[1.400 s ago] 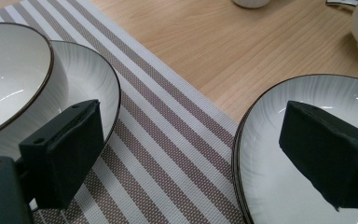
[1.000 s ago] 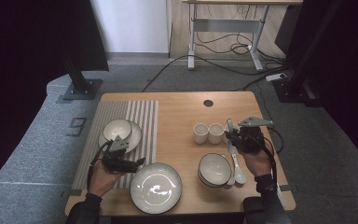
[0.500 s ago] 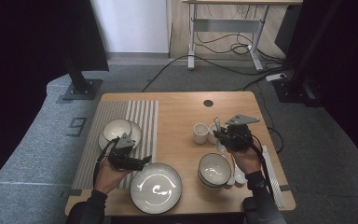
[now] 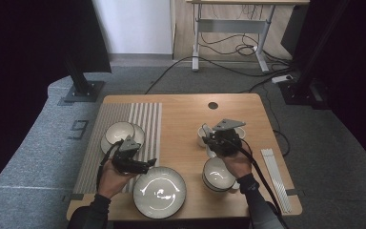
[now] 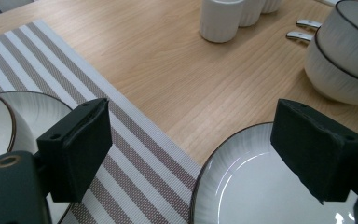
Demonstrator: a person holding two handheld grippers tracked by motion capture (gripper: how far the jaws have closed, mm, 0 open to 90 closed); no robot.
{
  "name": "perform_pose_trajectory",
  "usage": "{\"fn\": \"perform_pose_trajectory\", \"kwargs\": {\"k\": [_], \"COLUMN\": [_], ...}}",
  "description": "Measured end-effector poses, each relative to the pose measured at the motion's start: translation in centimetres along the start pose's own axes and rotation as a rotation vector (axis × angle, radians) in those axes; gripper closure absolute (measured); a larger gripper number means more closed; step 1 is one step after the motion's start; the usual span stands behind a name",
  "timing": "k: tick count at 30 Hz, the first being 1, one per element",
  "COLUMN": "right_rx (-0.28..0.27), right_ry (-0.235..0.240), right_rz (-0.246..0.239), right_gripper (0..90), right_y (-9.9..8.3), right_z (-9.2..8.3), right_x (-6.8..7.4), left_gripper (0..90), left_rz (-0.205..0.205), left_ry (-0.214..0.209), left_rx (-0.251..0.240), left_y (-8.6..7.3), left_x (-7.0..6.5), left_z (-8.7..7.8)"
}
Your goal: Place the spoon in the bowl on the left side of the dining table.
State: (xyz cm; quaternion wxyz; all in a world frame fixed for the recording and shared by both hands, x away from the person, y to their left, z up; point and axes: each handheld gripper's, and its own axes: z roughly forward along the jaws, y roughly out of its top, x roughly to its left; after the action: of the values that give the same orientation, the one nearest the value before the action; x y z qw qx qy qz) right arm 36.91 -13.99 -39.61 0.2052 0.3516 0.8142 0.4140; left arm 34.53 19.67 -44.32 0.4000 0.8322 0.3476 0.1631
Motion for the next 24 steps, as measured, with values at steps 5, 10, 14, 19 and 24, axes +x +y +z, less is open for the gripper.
{"fn": "perform_pose_trajectory", "kwargs": {"k": [5, 10, 14, 19, 24], "right_rx": [0.002, 0.009, 0.015, 0.021, 0.025], "right_ry": [0.022, 0.037, 0.049, 0.059, 0.070], "right_rz": [-0.007, -0.020, -0.028, -0.034, -0.041], "right_gripper": [73.6, 73.6, 73.7, 73.7, 73.7], "right_y": [0.2, 0.3, 0.2, 0.1, -0.1], "right_z": [0.8, 1.6, 2.2, 3.0, 3.6], "right_x": [0.7, 1.5, 2.0, 2.6, 3.0], "left_gripper": [13.7, 14.0, 14.3, 14.9, 15.7], "left_rz": [-0.003, 0.001, 0.008, 0.024, 0.027], "left_ry": [-0.008, -0.001, 0.002, -0.005, -0.018], "left_rx": [0.006, 0.019, 0.029, 0.043, 0.053], "left_y": [0.5, 1.3, 2.2, 3.7, 5.0], "left_x": [0.0, 0.2, 0.1, -0.2, -0.5], "left_z": [-0.1, -0.3, -0.4, -0.2, 0.2]}}
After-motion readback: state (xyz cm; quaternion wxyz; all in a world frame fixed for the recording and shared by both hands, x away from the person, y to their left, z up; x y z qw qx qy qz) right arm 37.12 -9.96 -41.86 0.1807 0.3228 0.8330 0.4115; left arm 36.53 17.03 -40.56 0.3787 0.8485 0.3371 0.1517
